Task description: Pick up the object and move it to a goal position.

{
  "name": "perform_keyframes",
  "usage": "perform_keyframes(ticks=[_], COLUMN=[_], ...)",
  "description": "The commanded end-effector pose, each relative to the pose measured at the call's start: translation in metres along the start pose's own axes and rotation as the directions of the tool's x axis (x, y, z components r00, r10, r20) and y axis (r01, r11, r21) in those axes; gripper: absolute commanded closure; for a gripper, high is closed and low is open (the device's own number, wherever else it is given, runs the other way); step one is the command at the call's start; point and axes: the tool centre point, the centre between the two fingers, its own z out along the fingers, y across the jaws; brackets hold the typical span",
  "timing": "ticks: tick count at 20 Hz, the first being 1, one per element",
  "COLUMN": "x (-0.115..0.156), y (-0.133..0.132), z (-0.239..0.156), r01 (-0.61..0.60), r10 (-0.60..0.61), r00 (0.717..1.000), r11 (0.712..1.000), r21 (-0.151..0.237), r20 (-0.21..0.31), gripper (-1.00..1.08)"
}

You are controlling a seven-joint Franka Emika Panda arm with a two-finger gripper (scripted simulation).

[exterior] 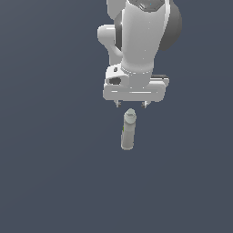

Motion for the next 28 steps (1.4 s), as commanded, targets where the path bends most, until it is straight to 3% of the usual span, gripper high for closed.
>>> perform_keyframes(ticks=[1,9,23,24,28], x=[0.005,0.006,0.007,0.007,0.007], y=[-0.004,-0.005,-0.006,-0.006,-0.006], z=[0.002,0.007,0.052,0.052,0.052], r01=[-0.01,-0.011,-0.014,-0.014,-0.014], r10=[0.01,0.011,0.014,0.014,0.014], r00=[1.0,1.0,1.0,1.0,1.0], r11=[1.0,1.0,1.0,1.0,1.0], r21=[0.0,0.0,0.0,0.0,0.0], r20=[-0.006,-0.006,-0.007,-0.007,-0.007], gripper=[-0.92,-0.92,-0.92,1.08,1.08])
